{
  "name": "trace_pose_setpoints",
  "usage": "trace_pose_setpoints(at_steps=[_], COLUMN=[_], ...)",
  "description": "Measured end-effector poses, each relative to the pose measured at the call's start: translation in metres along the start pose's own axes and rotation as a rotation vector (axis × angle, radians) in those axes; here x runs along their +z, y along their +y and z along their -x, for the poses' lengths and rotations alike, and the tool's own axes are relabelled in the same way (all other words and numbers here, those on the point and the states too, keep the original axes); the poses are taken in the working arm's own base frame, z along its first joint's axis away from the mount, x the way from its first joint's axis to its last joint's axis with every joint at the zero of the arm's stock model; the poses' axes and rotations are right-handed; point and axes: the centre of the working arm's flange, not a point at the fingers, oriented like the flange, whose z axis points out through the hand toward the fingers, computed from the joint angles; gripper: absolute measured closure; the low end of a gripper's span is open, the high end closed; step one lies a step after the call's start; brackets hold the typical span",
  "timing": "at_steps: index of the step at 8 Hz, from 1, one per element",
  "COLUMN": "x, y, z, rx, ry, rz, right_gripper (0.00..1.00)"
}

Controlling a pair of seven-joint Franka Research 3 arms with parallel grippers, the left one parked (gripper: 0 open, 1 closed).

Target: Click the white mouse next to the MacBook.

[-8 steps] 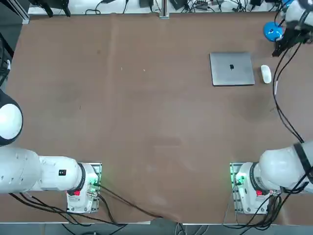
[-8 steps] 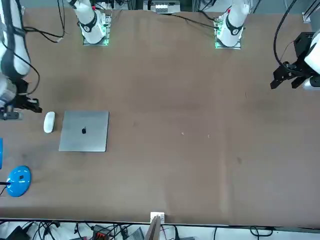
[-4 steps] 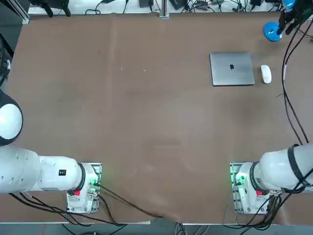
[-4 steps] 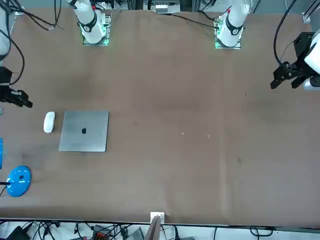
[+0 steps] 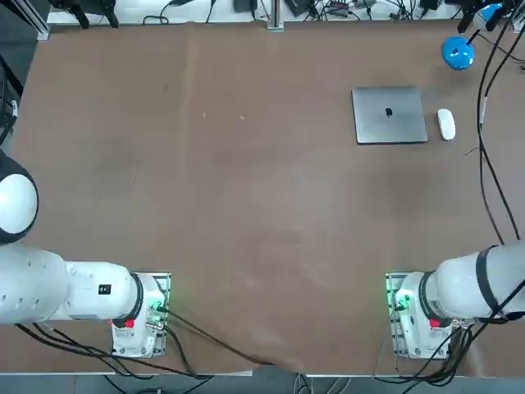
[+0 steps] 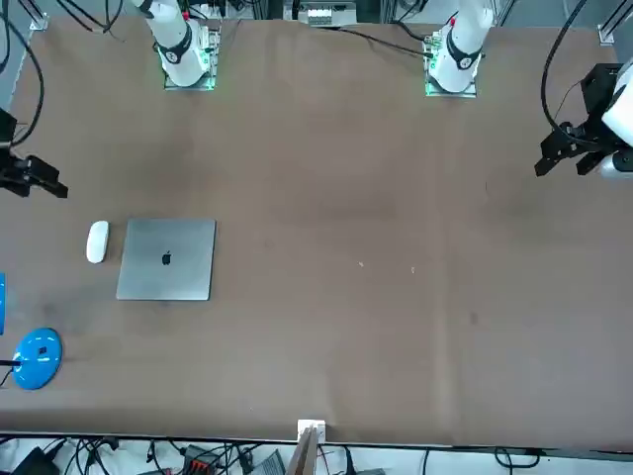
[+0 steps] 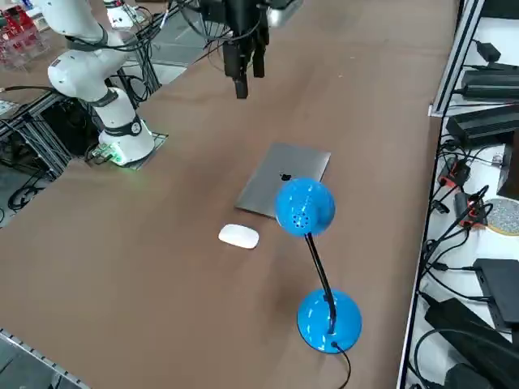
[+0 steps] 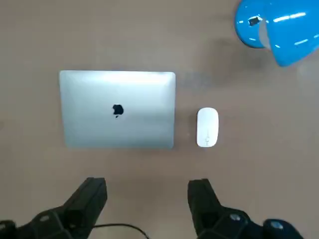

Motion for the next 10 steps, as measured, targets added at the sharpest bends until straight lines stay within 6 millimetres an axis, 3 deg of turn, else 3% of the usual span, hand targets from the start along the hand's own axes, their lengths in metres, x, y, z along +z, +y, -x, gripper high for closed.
trace_pose_setpoints(at_steps=[5,8,10], x=[-0.050,-0.056,-0.058], y=[-0.023,-0.049,-0.050], z=[0.033,0.044,0.047], rx=[-0.017,-0.025,-0.026], ry=[0.015,-0.002,0.001], rz=[-0.013,-0.018,-0.019], right_gripper=[0.00,0.00,0.00])
